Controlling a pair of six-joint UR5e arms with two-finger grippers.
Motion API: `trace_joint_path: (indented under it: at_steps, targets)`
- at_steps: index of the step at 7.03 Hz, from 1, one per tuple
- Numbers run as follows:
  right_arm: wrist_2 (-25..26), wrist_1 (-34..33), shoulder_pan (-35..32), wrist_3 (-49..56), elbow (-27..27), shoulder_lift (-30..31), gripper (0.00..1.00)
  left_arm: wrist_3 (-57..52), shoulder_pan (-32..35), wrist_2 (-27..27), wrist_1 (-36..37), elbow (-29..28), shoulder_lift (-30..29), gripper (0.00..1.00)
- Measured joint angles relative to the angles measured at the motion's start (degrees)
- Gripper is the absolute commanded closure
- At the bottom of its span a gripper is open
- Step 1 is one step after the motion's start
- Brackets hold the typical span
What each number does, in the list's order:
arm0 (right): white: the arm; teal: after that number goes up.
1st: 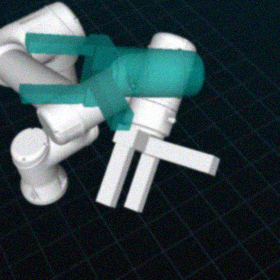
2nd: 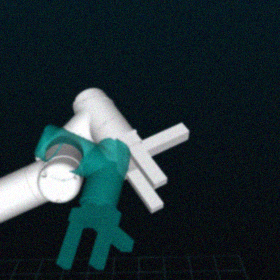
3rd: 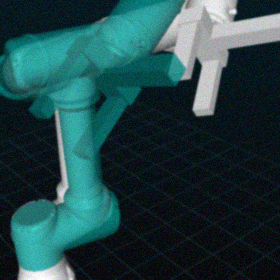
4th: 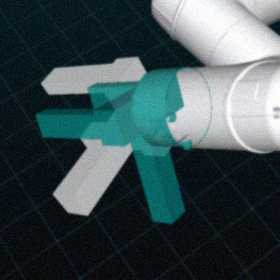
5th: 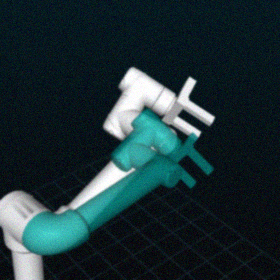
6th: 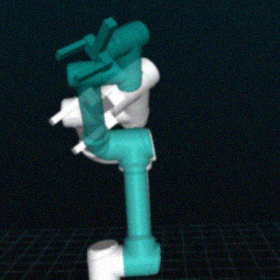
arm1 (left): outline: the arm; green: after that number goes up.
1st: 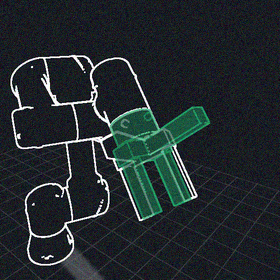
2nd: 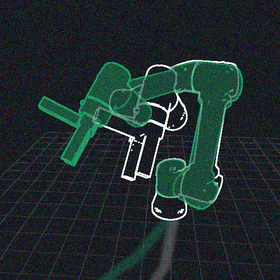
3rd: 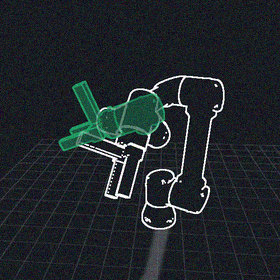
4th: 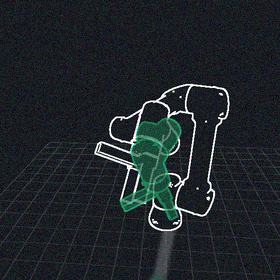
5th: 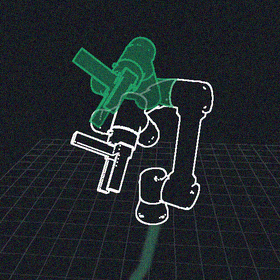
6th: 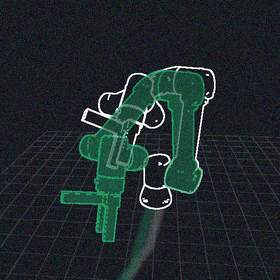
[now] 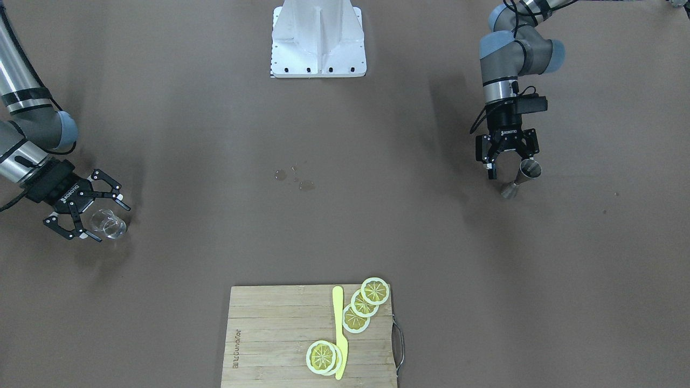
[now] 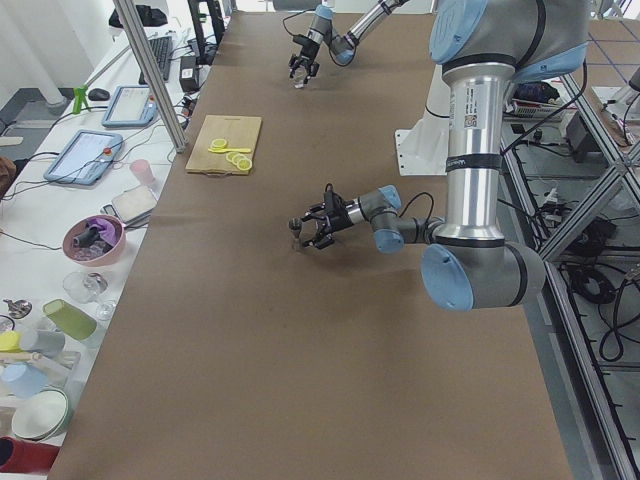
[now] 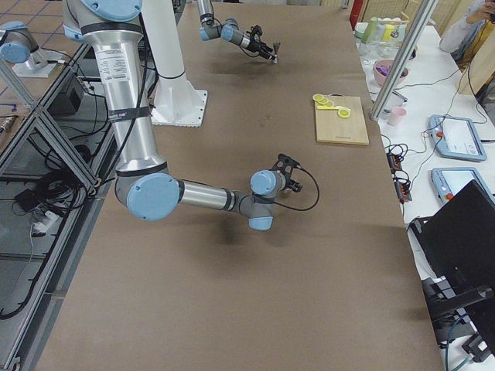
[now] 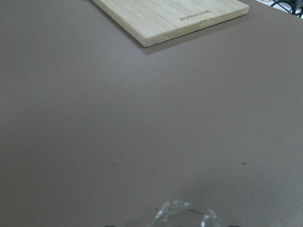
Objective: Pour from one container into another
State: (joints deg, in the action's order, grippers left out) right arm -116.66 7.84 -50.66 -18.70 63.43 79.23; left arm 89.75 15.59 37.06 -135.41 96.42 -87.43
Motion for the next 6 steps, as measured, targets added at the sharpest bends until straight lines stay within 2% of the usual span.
trace_joint_path:
  at_steps: [6]
  targets:
    - [0.0, 0.3, 0.0, 0.0, -0.2, 0.2, 0.23, 0.0, 0.1, -6.4, 2.6, -2.3, -0.7, 0.05]
